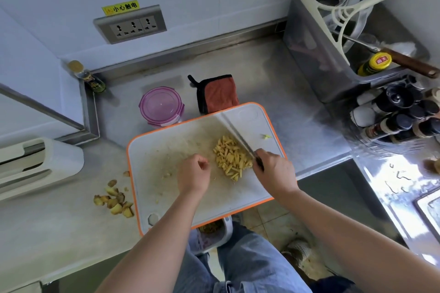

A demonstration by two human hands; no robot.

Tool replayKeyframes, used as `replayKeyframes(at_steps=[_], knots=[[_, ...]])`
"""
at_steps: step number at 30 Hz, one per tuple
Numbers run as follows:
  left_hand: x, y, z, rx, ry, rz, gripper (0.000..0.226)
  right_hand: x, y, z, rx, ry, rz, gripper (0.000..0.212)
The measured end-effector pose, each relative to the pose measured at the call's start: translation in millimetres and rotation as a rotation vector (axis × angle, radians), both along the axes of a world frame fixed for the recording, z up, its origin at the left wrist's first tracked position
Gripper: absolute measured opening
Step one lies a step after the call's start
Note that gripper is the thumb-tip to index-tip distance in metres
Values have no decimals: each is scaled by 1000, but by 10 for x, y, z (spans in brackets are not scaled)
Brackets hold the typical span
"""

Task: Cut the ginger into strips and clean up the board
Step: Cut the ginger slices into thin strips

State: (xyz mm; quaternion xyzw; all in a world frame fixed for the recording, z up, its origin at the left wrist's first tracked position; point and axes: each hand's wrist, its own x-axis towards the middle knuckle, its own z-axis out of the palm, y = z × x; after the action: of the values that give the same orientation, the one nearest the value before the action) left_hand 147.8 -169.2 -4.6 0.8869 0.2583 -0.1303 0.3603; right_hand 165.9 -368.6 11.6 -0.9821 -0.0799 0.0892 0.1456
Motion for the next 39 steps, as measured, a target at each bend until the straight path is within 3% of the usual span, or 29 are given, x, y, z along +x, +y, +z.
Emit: replayKeyframes(at_steps=[4, 6, 9, 15, 18, 20, 22, 26, 30, 32, 35, 39], knots=[[-36, 29, -1, -24, 3, -4, 15, 74, -58, -28, 0, -22, -102, 16], [-41, 29, -3, -27, 7, 1, 15, 32, -14, -5, 0, 7, -25, 9], [-30, 9, 21, -12, 11, -4, 15, -39, 45, 27, 12, 32, 82, 14], [45, -62, 161, -31, -56, 0, 15, 105, -1, 82, 253, 20, -186, 34], [99, -105, 208, -278, -94, 69, 37, 110, 35, 165, 189, -89, -59, 8], [161, -148, 257, -473, -61, 138, 54, 66, 114, 173, 135, -147, 74, 27], [213, -184, 241, -530, 1, 150, 68, 0, 220, 136, 117, -158, 195, 34], [231, -144, 262, -492, -15, 195, 40, -81, 353, 129, 175, -121, 312, 38], [158, -32, 302, -402, -26, 219, 36, 41, 394, 185, 390, 66, 237, 61], [134, 3, 413, -428, -64, 245, 25, 85, 464, 172, 443, 166, 325, 58], [101, 43, 496, -499, -96, 291, 24, 87, 599, 102, 375, 253, 414, 59], [14, 129, 466, -491, -77, 317, 20, 158, 614, 13, 293, 290, 195, 69]])
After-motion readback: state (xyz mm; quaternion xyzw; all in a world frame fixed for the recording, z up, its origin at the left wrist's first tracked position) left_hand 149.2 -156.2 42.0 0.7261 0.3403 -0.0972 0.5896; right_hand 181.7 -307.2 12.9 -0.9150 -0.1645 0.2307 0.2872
